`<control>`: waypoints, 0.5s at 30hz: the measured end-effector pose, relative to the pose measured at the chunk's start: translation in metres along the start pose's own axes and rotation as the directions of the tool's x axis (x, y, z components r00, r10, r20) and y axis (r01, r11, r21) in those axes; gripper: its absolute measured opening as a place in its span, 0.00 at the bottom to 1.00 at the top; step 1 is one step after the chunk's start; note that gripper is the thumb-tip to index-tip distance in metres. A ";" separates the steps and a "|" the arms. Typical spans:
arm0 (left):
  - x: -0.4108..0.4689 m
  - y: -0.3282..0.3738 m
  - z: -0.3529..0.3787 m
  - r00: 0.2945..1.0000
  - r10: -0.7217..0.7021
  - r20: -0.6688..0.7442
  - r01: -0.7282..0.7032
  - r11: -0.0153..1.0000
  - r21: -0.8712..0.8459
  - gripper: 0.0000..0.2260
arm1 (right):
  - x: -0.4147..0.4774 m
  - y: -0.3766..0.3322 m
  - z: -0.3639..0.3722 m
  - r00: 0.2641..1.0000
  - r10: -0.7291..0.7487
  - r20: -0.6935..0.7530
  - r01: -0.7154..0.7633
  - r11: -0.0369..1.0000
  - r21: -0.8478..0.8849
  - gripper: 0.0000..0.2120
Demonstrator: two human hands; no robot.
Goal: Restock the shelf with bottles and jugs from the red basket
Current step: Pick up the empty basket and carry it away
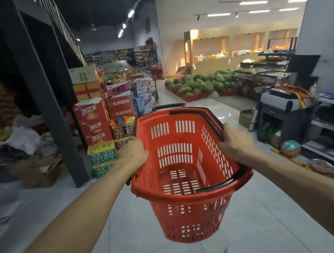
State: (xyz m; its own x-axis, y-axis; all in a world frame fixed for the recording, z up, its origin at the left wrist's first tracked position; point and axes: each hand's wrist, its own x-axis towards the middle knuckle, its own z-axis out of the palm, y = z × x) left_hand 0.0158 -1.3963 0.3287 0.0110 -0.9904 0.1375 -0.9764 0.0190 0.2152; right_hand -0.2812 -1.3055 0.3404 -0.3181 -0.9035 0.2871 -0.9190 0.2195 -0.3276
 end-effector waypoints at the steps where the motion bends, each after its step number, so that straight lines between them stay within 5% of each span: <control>1: 0.025 0.006 0.005 1.000 0.006 -0.006 -0.006 1.000 0.003 0.28 | 0.022 0.001 0.006 1.000 0.002 -0.004 -0.002 1.000 -0.001 0.17; 15: 0.382 0.128 0.091 0.998 0.057 0.015 -0.057 0.998 -0.024 0.28 | 0.381 0.048 0.120 0.998 0.038 -0.043 -0.038 0.999 -0.016 0.17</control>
State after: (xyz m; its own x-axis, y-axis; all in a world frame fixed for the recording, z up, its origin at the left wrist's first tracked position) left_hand -0.1244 -1.7843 0.3204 -0.0479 -0.9897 0.1352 -0.9700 0.0784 0.2302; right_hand -0.4182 -1.6833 0.3260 -0.3624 -0.8778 0.3132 -0.9097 0.2599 -0.3240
